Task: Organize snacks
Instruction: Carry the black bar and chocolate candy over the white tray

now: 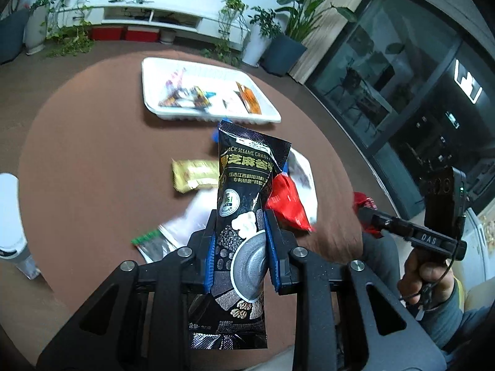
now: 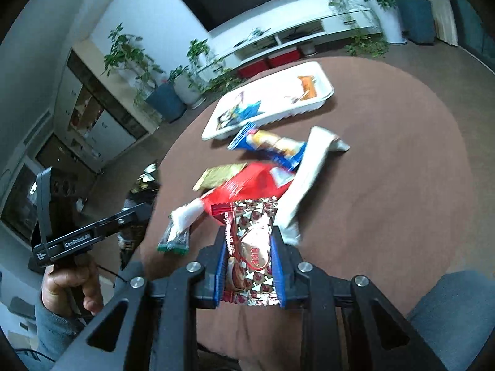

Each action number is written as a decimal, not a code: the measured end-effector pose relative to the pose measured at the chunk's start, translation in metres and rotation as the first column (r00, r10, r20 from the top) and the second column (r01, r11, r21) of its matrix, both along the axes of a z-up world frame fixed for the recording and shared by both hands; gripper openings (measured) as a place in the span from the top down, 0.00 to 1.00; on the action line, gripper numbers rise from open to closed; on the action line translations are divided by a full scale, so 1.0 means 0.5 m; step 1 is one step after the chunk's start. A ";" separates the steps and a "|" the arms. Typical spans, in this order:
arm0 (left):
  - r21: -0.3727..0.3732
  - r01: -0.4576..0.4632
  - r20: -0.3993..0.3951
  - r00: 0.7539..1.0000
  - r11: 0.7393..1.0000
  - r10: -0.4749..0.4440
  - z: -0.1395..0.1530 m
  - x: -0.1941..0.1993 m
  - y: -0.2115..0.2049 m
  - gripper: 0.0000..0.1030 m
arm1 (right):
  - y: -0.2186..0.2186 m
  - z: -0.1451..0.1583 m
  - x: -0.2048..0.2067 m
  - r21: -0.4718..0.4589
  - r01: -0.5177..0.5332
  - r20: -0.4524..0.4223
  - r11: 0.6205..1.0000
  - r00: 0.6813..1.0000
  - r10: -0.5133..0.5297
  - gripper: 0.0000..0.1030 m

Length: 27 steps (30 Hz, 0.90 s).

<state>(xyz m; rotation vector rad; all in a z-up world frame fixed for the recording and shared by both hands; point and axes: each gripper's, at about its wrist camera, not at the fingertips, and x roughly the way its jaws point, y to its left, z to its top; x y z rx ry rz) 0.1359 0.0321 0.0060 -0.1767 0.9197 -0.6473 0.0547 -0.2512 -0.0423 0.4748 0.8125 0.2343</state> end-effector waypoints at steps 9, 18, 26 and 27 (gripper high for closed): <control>0.003 -0.084 0.081 0.993 0.996 0.083 0.100 0.125 0.052 0.76 | -0.120 0.090 0.071 -0.041 0.112 0.091 0.993 0.990 -0.108 0.74; 0.062 -0.148 0.135 0.981 0.987 0.139 0.167 0.316 0.033 0.76 | -0.149 0.195 0.283 -0.089 0.094 0.171 0.992 0.982 -0.077 0.74; 0.129 -0.131 0.068 0.990 0.983 0.123 0.095 0.495 -0.054 0.76 | -0.074 0.184 0.514 -0.183 -0.003 0.127 0.983 0.991 0.027 0.74; 0.140 -0.131 0.064 0.990 0.981 0.123 0.080 0.512 -0.068 0.76 | -0.067 0.172 0.537 -0.192 -0.011 0.110 0.981 0.993 0.033 0.74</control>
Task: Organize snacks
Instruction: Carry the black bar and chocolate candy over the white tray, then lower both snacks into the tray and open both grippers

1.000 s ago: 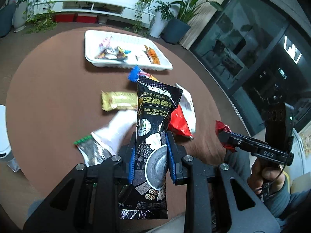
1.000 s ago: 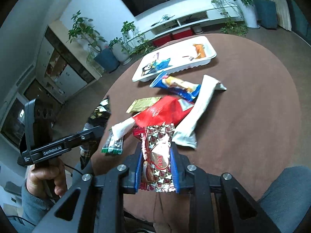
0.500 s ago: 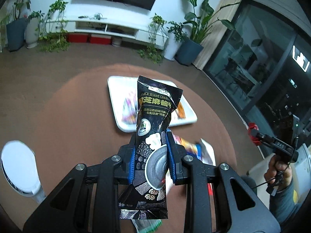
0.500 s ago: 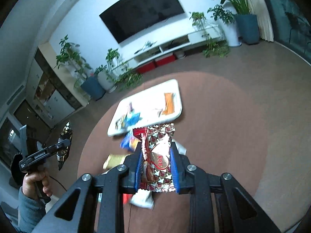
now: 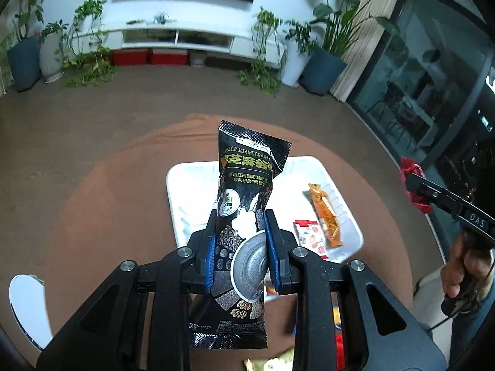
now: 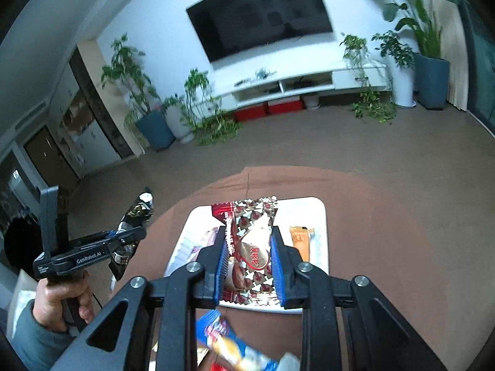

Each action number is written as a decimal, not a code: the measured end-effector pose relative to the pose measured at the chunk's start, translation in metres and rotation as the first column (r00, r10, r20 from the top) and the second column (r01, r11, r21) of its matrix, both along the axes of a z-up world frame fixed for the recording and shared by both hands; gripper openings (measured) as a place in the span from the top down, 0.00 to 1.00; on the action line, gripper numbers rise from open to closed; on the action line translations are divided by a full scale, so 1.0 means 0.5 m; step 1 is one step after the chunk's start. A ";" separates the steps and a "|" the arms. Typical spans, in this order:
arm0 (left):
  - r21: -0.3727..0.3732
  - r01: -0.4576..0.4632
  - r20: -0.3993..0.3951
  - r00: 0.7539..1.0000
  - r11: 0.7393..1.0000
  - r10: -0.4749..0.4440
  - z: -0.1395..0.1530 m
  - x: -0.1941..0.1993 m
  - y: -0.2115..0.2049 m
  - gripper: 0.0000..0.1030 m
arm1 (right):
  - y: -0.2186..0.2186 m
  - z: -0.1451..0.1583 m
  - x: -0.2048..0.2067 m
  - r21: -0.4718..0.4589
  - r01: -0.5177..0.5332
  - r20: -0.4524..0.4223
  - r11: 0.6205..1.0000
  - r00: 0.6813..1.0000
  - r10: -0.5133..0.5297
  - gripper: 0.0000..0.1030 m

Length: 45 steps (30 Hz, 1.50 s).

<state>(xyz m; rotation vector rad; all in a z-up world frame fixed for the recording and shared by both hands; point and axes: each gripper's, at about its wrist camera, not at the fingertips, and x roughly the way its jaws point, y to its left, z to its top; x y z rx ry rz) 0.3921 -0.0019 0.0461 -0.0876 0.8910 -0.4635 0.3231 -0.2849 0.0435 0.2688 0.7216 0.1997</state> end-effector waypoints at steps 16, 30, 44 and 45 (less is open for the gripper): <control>0.065 -0.021 -0.050 0.998 0.998 0.024 -0.146 0.120 -0.073 0.76 | 0.017 -0.197 0.157 -0.076 -0.022 -0.201 0.997 0.980 0.007 0.74; 0.117 -0.051 -0.106 0.992 0.992 0.064 -0.229 0.122 -0.113 0.75 | 0.038 -0.251 0.179 -0.152 -0.029 -0.249 0.988 0.968 -0.010 0.74; 0.122 -0.031 -0.128 0.991 0.992 0.047 -0.264 0.134 -0.156 0.54 | 0.059 -0.269 0.191 -0.200 -0.050 -0.258 0.978 0.966 -0.003 0.73; 0.124 -0.028 -0.126 0.991 0.992 0.044 -0.265 0.134 -0.159 0.53 | 0.057 -0.270 0.191 -0.203 -0.050 -0.257 0.978 0.966 -0.004 0.73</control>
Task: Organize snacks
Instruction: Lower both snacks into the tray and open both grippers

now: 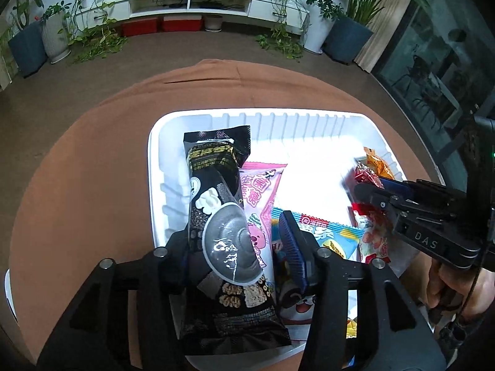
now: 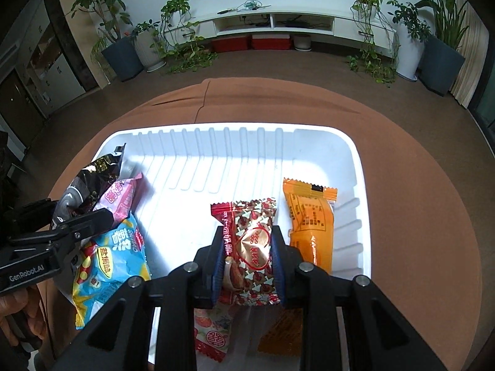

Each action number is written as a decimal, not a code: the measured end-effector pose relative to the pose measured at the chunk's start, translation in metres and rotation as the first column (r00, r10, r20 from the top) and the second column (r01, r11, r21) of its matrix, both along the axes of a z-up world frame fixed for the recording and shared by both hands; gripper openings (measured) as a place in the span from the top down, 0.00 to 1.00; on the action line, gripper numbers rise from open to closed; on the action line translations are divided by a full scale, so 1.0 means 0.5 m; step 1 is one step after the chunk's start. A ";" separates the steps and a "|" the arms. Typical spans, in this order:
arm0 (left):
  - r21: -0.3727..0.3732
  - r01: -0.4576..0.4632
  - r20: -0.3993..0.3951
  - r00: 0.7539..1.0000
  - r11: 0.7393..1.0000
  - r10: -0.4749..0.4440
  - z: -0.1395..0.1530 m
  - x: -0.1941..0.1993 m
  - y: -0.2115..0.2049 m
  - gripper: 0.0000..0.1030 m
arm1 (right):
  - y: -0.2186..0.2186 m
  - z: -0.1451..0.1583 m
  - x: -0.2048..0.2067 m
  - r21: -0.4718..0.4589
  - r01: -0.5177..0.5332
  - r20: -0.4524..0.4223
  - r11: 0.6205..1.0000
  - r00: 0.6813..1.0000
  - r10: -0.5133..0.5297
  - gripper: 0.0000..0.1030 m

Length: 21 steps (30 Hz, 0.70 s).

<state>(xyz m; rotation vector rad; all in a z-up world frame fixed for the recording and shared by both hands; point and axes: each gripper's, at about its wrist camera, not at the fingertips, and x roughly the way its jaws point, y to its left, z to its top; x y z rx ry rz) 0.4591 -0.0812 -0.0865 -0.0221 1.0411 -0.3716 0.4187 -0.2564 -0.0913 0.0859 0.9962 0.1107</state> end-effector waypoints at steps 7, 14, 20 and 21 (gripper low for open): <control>-0.003 -0.001 0.021 1.000 1.000 0.001 0.012 -0.010 -0.002 0.37 | 0.006 0.013 -0.010 -0.003 -0.004 0.019 1.000 1.000 0.004 0.59; -0.023 -0.008 0.057 0.998 1.000 0.009 0.046 -0.037 0.011 0.29 | 0.002 0.050 -0.033 -0.017 0.001 0.069 1.000 0.998 0.001 0.45; -0.053 0.006 0.092 0.996 0.999 -0.001 0.088 -0.091 0.032 0.12 | -0.014 0.085 -0.080 0.021 0.017 0.098 1.000 0.995 -0.019 0.32; -0.053 0.014 0.103 0.995 0.999 -0.008 0.097 -0.105 0.036 0.08 | -0.020 0.092 -0.093 0.036 0.017 0.109 0.999 0.994 -0.020 0.28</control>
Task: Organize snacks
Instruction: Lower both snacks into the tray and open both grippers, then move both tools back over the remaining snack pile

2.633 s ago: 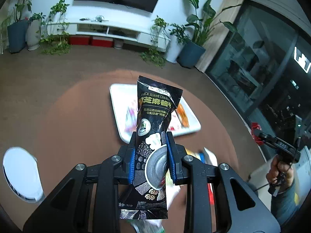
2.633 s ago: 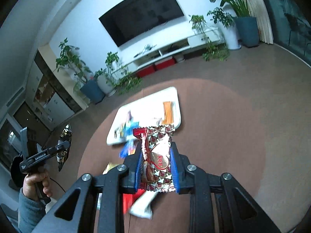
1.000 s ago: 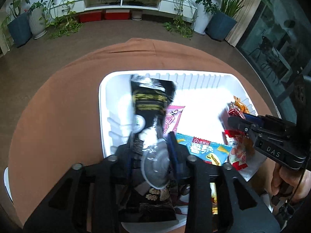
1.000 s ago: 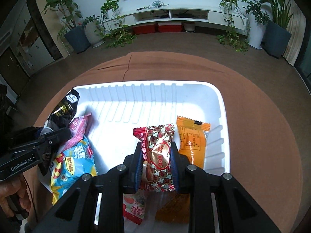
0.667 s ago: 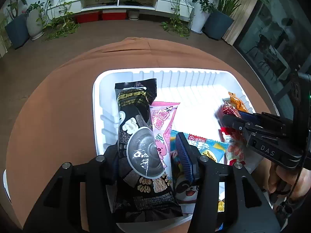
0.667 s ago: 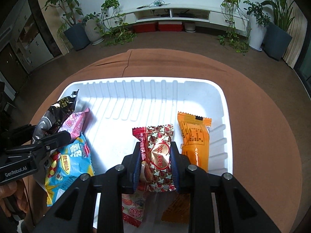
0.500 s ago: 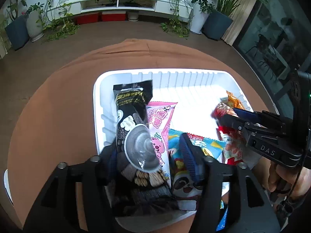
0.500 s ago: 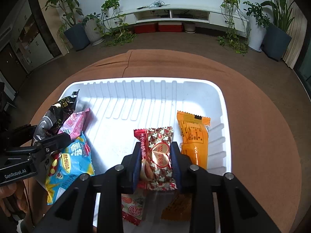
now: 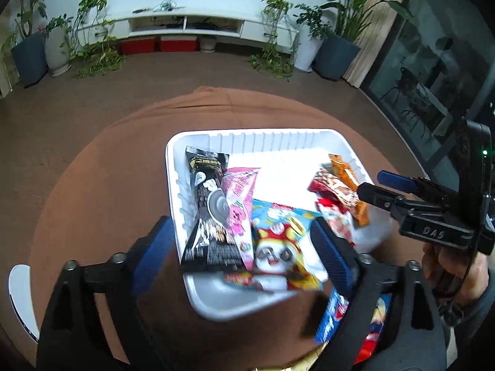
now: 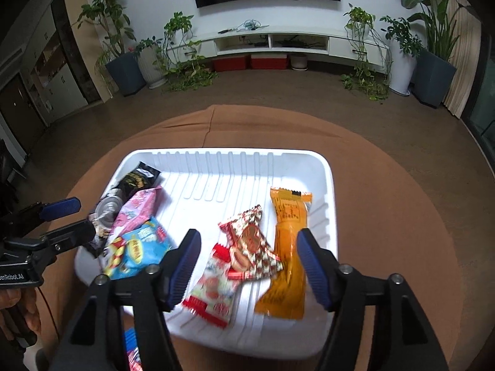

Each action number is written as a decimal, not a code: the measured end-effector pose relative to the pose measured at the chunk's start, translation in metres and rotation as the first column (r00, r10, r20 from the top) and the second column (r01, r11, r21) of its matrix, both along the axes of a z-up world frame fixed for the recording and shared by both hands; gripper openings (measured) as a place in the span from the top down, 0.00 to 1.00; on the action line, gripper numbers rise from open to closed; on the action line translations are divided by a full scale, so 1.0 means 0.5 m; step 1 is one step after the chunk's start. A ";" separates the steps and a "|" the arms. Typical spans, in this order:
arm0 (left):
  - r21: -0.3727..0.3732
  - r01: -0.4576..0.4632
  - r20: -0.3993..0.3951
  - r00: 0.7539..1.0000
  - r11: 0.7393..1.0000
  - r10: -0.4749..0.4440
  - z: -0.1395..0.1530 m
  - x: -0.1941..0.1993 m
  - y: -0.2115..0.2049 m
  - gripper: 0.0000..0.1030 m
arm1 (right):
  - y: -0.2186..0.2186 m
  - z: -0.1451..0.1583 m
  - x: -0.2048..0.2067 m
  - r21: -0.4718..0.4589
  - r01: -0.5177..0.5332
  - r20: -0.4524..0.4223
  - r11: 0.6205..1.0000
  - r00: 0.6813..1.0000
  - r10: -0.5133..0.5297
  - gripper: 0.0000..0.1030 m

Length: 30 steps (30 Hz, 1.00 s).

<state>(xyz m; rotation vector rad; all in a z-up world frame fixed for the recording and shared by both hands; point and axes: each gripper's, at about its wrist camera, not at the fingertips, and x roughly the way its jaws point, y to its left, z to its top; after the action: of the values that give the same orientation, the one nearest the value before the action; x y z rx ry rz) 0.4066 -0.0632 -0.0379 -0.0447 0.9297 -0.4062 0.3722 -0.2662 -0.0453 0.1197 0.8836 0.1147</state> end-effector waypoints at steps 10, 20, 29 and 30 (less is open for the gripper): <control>-0.031 0.054 0.048 0.997 0.998 -0.052 0.062 -0.178 0.059 0.03 | -0.080 0.044 -0.213 0.167 0.073 0.101 0.983 0.991 -0.091 0.18; 0.050 0.055 -0.004 0.998 0.997 -0.055 0.014 -0.392 0.094 0.03 | -0.114 -0.024 -0.435 0.288 0.154 0.025 0.945 0.985 -0.168 0.17; 0.142 -0.040 -0.069 0.996 0.989 0.050 -0.057 -0.539 0.130 0.03 | -0.086 -0.080 -0.538 0.334 0.214 -0.063 0.918 0.977 -0.205 0.17; 0.146 -0.040 -0.079 0.996 0.988 0.051 -0.064 -0.546 0.131 0.03 | -0.078 -0.078 -0.542 0.329 0.205 -0.061 0.922 0.979 -0.196 0.17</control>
<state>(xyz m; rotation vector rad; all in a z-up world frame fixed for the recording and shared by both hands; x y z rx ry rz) 0.1336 0.0025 -0.0699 0.0500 1.0353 -0.2955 0.1010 -0.3051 -0.0846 0.5300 0.8679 0.0708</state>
